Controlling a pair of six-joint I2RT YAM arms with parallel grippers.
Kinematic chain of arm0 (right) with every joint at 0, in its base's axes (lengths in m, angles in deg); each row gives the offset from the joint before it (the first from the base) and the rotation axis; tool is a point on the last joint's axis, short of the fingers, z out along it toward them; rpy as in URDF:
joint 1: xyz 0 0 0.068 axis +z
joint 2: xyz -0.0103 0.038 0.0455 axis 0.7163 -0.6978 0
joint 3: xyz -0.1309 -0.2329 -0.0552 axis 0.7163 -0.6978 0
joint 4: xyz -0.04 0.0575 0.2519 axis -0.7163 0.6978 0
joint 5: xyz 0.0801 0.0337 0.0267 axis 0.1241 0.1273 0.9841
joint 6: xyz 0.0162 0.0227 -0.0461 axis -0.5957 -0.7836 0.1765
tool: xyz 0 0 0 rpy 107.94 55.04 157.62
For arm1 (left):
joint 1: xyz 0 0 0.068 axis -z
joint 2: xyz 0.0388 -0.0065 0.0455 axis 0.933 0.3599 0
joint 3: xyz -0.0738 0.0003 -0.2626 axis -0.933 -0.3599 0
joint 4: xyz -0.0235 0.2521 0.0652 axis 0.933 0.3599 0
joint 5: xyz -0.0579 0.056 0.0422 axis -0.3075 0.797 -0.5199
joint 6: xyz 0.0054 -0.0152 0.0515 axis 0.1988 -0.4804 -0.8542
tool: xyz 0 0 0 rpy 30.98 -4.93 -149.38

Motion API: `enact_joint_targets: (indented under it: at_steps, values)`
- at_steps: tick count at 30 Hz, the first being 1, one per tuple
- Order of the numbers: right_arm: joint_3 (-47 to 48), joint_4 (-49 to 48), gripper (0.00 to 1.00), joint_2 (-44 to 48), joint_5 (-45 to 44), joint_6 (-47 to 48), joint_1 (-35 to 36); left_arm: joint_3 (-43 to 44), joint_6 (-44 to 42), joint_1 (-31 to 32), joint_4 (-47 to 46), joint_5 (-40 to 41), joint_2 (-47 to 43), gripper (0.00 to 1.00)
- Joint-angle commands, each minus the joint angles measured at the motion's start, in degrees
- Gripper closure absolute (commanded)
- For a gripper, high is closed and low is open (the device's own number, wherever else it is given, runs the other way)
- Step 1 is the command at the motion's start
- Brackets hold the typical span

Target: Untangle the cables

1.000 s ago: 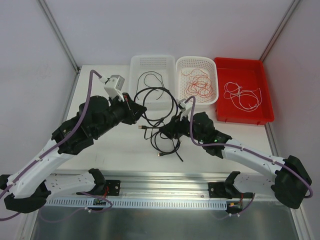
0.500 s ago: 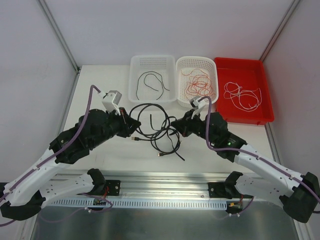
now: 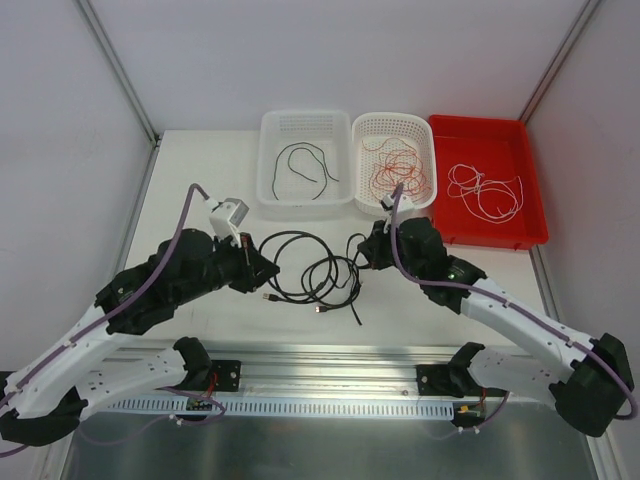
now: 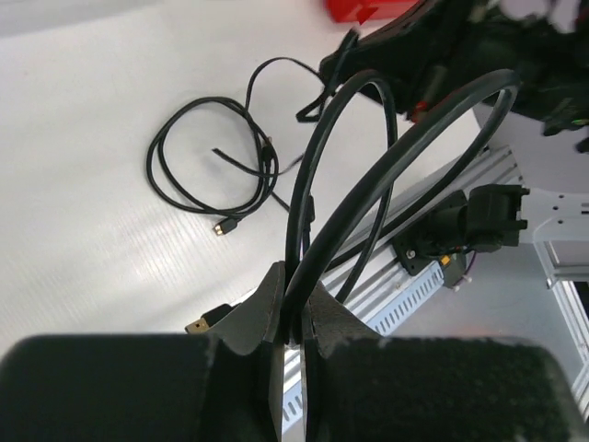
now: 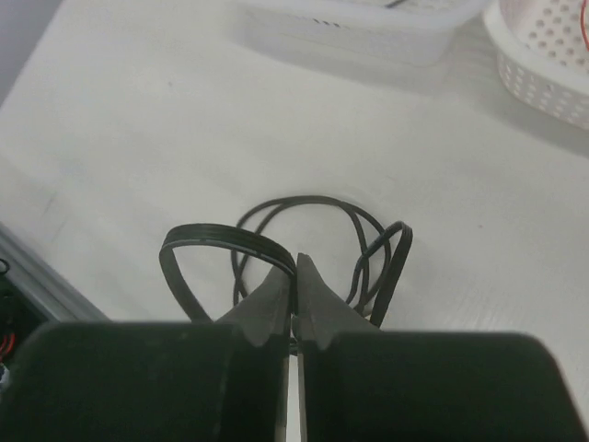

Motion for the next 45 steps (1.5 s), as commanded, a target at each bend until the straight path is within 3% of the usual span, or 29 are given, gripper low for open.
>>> enact_joint_targets:
  at_steps: [1, 4, 5, 8, 12, 18, 25, 37, 38, 40, 41, 43, 45]
  values:
    - [-0.5, 2.7, 0.96, -4.4, -3.2, -3.5, -0.9, 2.2, 0.4, -0.1, -1.2, 3.8, -4.3, 1.00]
    - [-2.9, 0.9, 0.69, -8.0, -1.8, -5.9, -1.1, 2.9, 0.7, -0.1, -1.2, 8.7, -5.4, 1.00]
    - [-3.0, 1.1, 0.47, -9.0, -1.9, -6.2, -1.1, 3.3, 0.9, -0.2, -1.3, 11.7, -4.8, 1.00]
    - [-3.6, 1.6, 0.20, -12.5, -4.3, -7.4, -1.1, 5.7, -0.9, -0.2, -1.3, 16.2, -0.9, 1.00]
    - [-7.5, -0.5, 0.02, -10.5, -12.9, -9.2, -1.2, 13.1, -5.2, -2.9, -2.0, 16.5, 8.1, 1.00]
    - [-12.7, 0.1, 0.03, -0.3, -26.9, -9.4, -1.6, 20.6, -6.8, -18.5, -8.1, 1.1, 24.2, 1.00]
    - [-16.6, 0.5, 0.03, 9.2, -30.0, -8.6, -1.6, 34.7, -2.4, -29.7, -13.6, -8.1, 44.7, 1.00]
    - [-17.6, 1.1, 0.03, 14.0, -29.2, -8.4, -1.8, 63.1, 8.0, -39.5, -16.4, -20.0, 78.1, 1.00]
    - [-17.6, 1.1, 0.03, 13.8, -28.9, -8.3, -1.8, 64.3, 8.2, -39.7, -16.8, -20.8, 79.6, 0.94]
    - [-17.6, 1.0, 0.03, 13.6, -28.4, -8.0, -1.7, 66.7, 8.6, -40.1, -17.6, -21.8, 82.4, 0.68]
    - [-17.7, 1.0, 0.03, 13.2, -28.3, -8.0, -1.8, 66.8, 8.6, -40.1, -17.7, -21.8, 82.9, 0.39]
    - [-17.6, 1.0, 0.03, 12.9, -28.3, -7.7, -1.8, 64.9, 8.4, -40.5, -17.9, -21.1, 82.3, 0.18]
    - [-17.5, 1.2, 0.03, 12.6, -28.2, -7.6, -1.7, 60.9, 7.1, -40.5, -18.1, -20.2, 80.6, 0.03]
